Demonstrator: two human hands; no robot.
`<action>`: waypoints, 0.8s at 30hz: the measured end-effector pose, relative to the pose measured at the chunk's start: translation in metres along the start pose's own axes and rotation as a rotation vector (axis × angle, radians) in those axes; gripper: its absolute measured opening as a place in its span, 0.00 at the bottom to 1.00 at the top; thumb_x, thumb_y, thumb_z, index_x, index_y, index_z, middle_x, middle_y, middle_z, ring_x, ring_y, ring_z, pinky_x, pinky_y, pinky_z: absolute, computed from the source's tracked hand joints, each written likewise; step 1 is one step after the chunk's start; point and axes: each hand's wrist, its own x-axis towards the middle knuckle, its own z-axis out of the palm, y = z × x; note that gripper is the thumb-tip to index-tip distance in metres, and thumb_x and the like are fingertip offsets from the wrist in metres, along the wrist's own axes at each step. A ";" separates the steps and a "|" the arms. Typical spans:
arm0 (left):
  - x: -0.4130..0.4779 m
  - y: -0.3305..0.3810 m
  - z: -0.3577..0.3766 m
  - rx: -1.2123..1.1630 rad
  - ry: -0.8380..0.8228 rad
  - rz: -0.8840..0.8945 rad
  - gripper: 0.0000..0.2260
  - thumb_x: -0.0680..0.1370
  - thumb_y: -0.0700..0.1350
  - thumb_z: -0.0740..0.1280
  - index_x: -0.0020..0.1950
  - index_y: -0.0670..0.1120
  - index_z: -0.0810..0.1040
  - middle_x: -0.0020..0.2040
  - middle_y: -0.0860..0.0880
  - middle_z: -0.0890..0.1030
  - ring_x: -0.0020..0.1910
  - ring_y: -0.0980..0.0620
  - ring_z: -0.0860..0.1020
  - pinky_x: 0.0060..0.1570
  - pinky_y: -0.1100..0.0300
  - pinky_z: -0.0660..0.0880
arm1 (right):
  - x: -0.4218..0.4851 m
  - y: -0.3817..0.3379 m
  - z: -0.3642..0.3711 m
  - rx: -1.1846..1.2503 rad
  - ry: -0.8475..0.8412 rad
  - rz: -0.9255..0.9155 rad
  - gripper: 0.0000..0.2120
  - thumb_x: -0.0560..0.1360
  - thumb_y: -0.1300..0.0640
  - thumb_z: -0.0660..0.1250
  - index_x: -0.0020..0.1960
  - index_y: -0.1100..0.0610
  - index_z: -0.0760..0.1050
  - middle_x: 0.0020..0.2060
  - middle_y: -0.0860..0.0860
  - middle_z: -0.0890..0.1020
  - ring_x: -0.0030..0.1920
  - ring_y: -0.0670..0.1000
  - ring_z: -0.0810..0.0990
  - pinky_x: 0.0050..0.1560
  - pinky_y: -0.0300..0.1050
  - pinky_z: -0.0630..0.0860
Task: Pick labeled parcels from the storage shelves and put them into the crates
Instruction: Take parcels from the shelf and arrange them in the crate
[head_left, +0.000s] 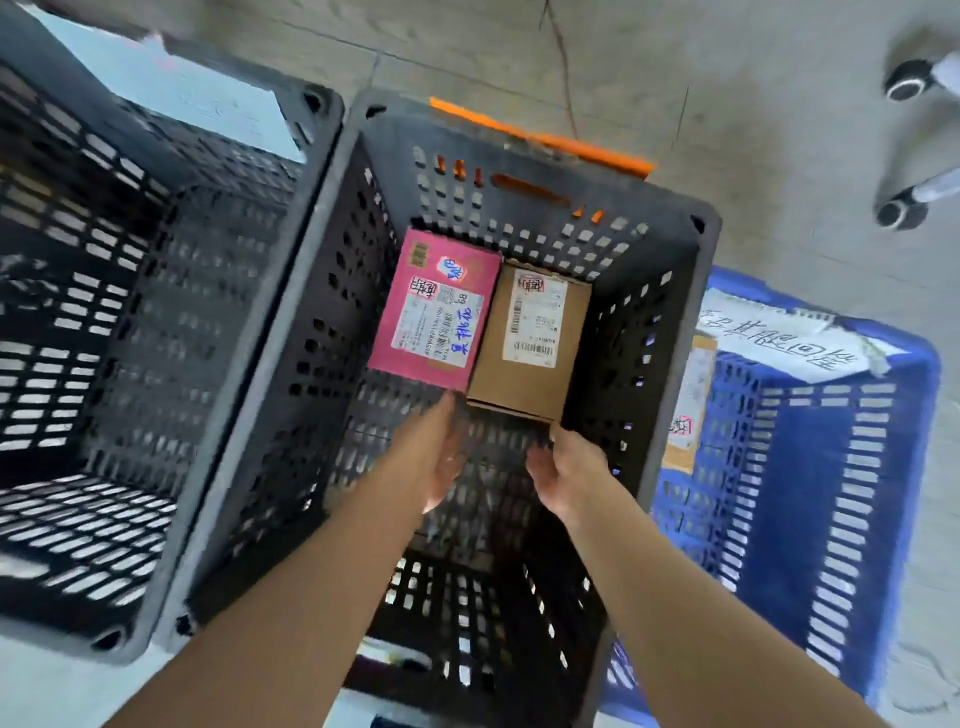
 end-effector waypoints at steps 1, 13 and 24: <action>-0.020 0.002 -0.009 0.009 0.003 -0.002 0.11 0.81 0.47 0.59 0.59 0.43 0.74 0.53 0.46 0.79 0.52 0.50 0.77 0.55 0.58 0.70 | -0.024 -0.002 -0.003 0.002 -0.030 0.002 0.19 0.79 0.64 0.56 0.69 0.69 0.63 0.56 0.66 0.77 0.65 0.62 0.73 0.64 0.46 0.70; -0.346 0.070 -0.157 0.041 0.194 0.361 0.10 0.75 0.51 0.58 0.35 0.50 0.68 0.35 0.51 0.69 0.34 0.56 0.68 0.38 0.64 0.67 | -0.353 -0.017 0.074 -0.732 -0.439 -0.483 0.16 0.79 0.56 0.61 0.65 0.61 0.70 0.58 0.54 0.78 0.52 0.49 0.77 0.61 0.46 0.70; -0.652 -0.011 -0.412 -0.165 0.701 0.818 0.12 0.80 0.42 0.59 0.38 0.53 0.70 0.39 0.53 0.73 0.43 0.51 0.73 0.49 0.64 0.74 | -0.687 0.207 0.129 -1.065 -1.089 -0.686 0.04 0.77 0.57 0.63 0.43 0.52 0.74 0.48 0.54 0.81 0.53 0.53 0.80 0.62 0.52 0.72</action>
